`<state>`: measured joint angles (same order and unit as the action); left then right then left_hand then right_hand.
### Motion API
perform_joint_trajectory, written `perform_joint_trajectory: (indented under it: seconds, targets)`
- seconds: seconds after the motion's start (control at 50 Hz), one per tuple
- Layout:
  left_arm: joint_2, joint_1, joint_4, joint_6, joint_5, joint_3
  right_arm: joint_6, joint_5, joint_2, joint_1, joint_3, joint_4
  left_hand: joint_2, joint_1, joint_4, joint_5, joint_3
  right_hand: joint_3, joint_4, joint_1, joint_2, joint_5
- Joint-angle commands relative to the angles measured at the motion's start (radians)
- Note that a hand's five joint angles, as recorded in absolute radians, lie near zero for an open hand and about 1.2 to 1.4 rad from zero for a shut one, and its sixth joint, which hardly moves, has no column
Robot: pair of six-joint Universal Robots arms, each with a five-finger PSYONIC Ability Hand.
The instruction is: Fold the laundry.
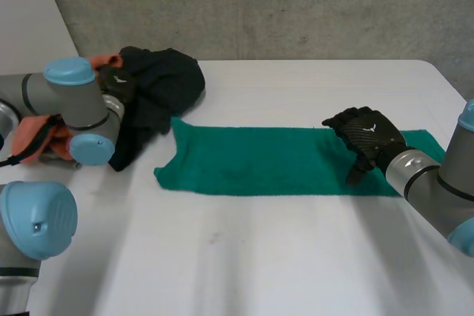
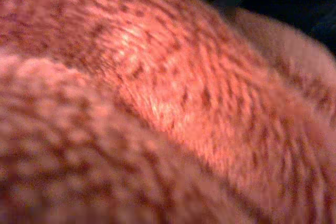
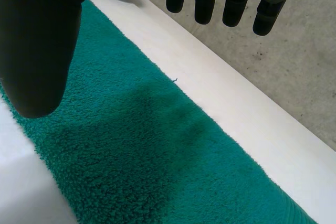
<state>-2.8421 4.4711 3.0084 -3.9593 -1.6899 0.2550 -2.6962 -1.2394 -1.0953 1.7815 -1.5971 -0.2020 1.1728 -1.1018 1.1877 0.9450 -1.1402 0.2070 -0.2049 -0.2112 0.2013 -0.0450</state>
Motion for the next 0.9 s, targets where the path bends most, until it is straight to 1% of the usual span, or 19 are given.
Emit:
perform_joint_trajectory:
  seconds: [0.02,0.08,0.16,0.18,0.24,0.26,0.28,0.32,0.36,0.4,0.48,0.56,0.58,0.62,0.68,0.74,0.78,0.8,0.9]
  targets:
    - [-0.023,0.089,0.136,-0.219,-0.14,-0.011,0.003,0.003,-0.003,0.01,0.0,-0.002,0.223,-0.294,0.209,0.277,-0.256,-0.032,0.03,0.037,-0.027,0.045]
    - [-0.008,0.097,0.158,-0.239,-0.128,0.024,0.003,0.0,-0.005,0.021,-0.001,0.0,0.223,-0.294,0.209,0.277,-0.256,-0.032,0.03,0.037,-0.027,0.045]
    - [0.047,0.093,0.172,-0.206,-0.077,0.11,0.003,0.0,-0.011,0.033,-0.001,0.0,0.223,-0.294,0.209,0.277,-0.256,-0.032,0.03,0.037,-0.027,0.045]
    - [0.074,0.083,0.179,-0.183,-0.053,0.154,0.003,-0.002,-0.017,0.033,-0.001,0.001,0.223,-0.294,0.209,0.277,-0.256,-0.032,0.03,0.037,-0.027,0.045]
    - [0.125,0.07,0.181,-0.15,-0.015,0.225,0.003,0.006,-0.034,0.03,0.0,0.007,-0.203,0.132,-0.218,-0.15,0.171,-0.032,0.03,0.037,-0.027,0.045]
    - [0.162,0.063,0.182,-0.133,0.014,0.274,0.003,0.006,-0.043,0.027,0.005,0.009,-0.516,0.445,-0.531,-0.463,0.483,-0.032,0.03,0.037,-0.027,0.045]
    - [0.18,0.059,0.182,-0.126,0.027,0.298,0.003,0.006,-0.046,0.026,0.005,0.012,-0.661,0.59,-0.676,-0.608,0.629,-0.032,0.03,0.037,-0.027,0.045]
    - [0.213,0.053,0.184,-0.115,0.048,0.343,0.003,0.008,-0.054,0.021,0.011,0.018,-0.853,0.782,-0.868,-0.8,0.82,-0.032,0.03,0.037,-0.027,0.045]
    - [0.269,0.043,0.178,-0.098,0.07,0.403,0.001,0.011,-0.069,0.009,0.016,0.032,-0.944,0.873,-0.959,-0.891,0.912,-0.032,0.03,0.037,-0.027,0.045]
    - [0.308,0.036,0.172,-0.086,0.079,0.447,0.003,0.012,-0.077,-0.001,0.025,0.045,-0.998,0.927,-1.013,-0.945,0.966,-0.032,0.03,0.037,-0.027,0.045]
    - [0.412,0.017,0.144,-0.049,0.102,0.558,0.007,0.0,-0.089,-0.019,0.051,0.114,-0.998,0.927,-1.013,-0.945,0.966,-0.032,0.03,0.037,-0.027,0.045]
    - [0.512,-0.01,0.103,0.003,0.153,0.662,0.03,-0.041,-0.089,-0.057,0.086,0.229,-0.998,0.927,-1.013,-0.945,0.966,-0.032,0.03,0.037,-0.027,0.045]
    - [0.548,-0.021,0.086,0.028,0.182,0.699,0.045,-0.063,-0.084,-0.076,0.097,0.266,-0.998,0.927,-1.013,-0.945,0.966,-0.032,0.03,0.037,-0.027,0.045]
    - [0.584,-0.035,0.069,0.058,0.208,0.731,0.067,-0.084,-0.08,-0.097,0.103,0.297,-0.998,0.927,-1.013,-0.945,0.966,-0.032,0.03,0.037,-0.027,0.045]
    - [0.641,-0.065,0.049,0.132,0.246,0.786,0.121,-0.112,-0.071,-0.148,0.101,0.313,-0.998,0.927,-1.013,-0.945,0.966,-0.032,0.03,0.037,-0.027,0.045]
    - [0.684,-0.098,0.043,0.23,0.279,0.826,0.182,-0.112,-0.054,-0.207,0.088,0.29,-0.998,0.927,-1.013,-0.945,0.966,-0.032,0.03,0.037,-0.027,0.045]
    - [0.704,-0.113,0.041,0.282,0.289,0.842,0.208,-0.104,-0.041,-0.238,0.08,0.279,-0.998,0.927,-1.013,-0.945,0.966,-0.032,0.03,0.037,-0.027,0.045]
    - [0.72,-0.13,0.043,0.339,0.298,0.854,0.232,-0.095,-0.025,-0.266,0.075,0.268,-0.998,0.927,-1.013,-0.945,0.966,-0.032,0.03,0.037,-0.027,0.045]
    - [0.754,-0.176,0.041,0.482,0.325,0.885,0.265,-0.054,0.025,-0.327,0.059,0.23,-0.998,0.927,-1.013,-0.945,0.966,-0.032,0.03,0.037,-0.027,0.045]
